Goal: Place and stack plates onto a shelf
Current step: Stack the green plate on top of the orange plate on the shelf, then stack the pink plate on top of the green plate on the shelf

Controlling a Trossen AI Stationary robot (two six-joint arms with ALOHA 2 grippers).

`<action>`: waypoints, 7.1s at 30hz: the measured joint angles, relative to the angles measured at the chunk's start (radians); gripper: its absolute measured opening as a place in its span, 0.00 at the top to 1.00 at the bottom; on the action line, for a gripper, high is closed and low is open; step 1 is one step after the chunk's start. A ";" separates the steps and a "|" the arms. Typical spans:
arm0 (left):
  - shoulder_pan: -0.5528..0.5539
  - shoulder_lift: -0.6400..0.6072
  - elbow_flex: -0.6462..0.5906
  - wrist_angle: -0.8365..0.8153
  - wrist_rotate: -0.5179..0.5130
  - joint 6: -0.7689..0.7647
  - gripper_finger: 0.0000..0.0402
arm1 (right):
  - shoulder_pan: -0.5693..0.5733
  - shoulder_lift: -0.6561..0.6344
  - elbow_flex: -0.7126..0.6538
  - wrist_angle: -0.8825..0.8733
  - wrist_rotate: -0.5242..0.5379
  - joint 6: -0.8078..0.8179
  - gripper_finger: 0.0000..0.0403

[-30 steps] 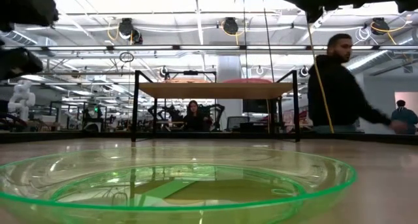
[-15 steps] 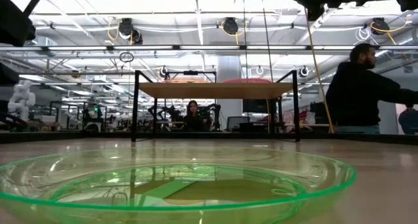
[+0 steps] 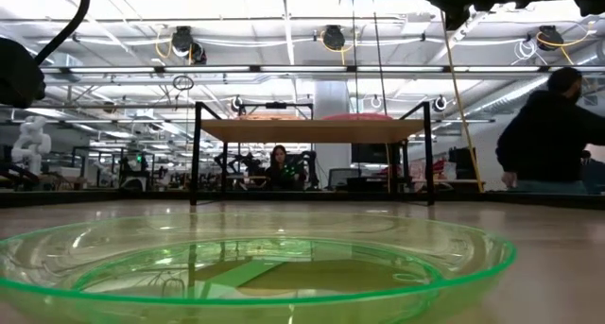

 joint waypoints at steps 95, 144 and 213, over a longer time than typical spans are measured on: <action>1.317 -0.498 0.427 0.216 0.030 0.991 0.69 | 0.000 0.048 0.010 -0.134 0.099 0.052 0.80; 0.744 -0.680 -0.229 0.979 -0.113 1.036 0.69 | 0.000 0.538 0.306 -1.070 -0.476 0.455 0.71; 0.739 -0.680 -0.229 0.929 -0.204 0.995 0.69 | 0.004 0.219 0.032 -0.361 -0.392 0.496 1.00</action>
